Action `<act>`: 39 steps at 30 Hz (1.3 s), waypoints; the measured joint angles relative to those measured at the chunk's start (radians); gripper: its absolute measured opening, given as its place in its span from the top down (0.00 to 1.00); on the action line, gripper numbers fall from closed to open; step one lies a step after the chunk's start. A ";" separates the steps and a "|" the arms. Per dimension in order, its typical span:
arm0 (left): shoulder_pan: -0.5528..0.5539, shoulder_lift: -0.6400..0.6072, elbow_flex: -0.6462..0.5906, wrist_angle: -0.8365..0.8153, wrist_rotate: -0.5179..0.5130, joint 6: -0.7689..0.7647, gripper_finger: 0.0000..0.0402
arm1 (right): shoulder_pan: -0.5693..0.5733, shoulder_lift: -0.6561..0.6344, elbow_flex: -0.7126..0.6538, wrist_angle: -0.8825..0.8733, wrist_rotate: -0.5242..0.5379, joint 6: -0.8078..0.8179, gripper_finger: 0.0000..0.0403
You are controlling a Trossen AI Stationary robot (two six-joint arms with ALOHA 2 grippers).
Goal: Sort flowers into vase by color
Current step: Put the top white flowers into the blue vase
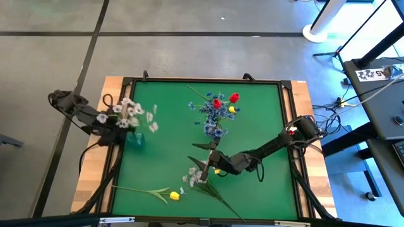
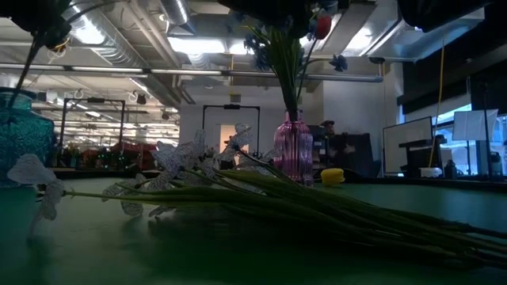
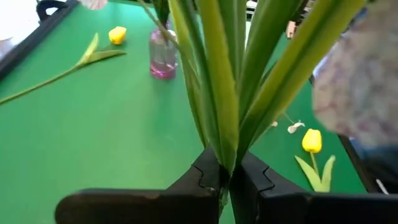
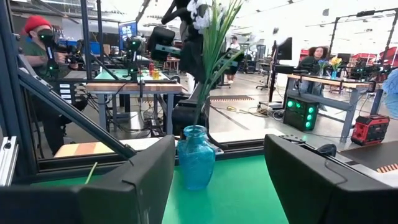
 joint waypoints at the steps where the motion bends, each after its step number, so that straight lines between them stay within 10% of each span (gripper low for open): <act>1: 0.000 0.000 -0.004 0.007 0.004 0.000 0.97 | 0.000 0.000 0.000 0.000 0.000 0.000 0.39; 39: -0.001 0.019 -0.133 0.316 0.152 -0.033 0.97 | 0.018 0.000 0.001 0.004 -0.006 -0.001 0.39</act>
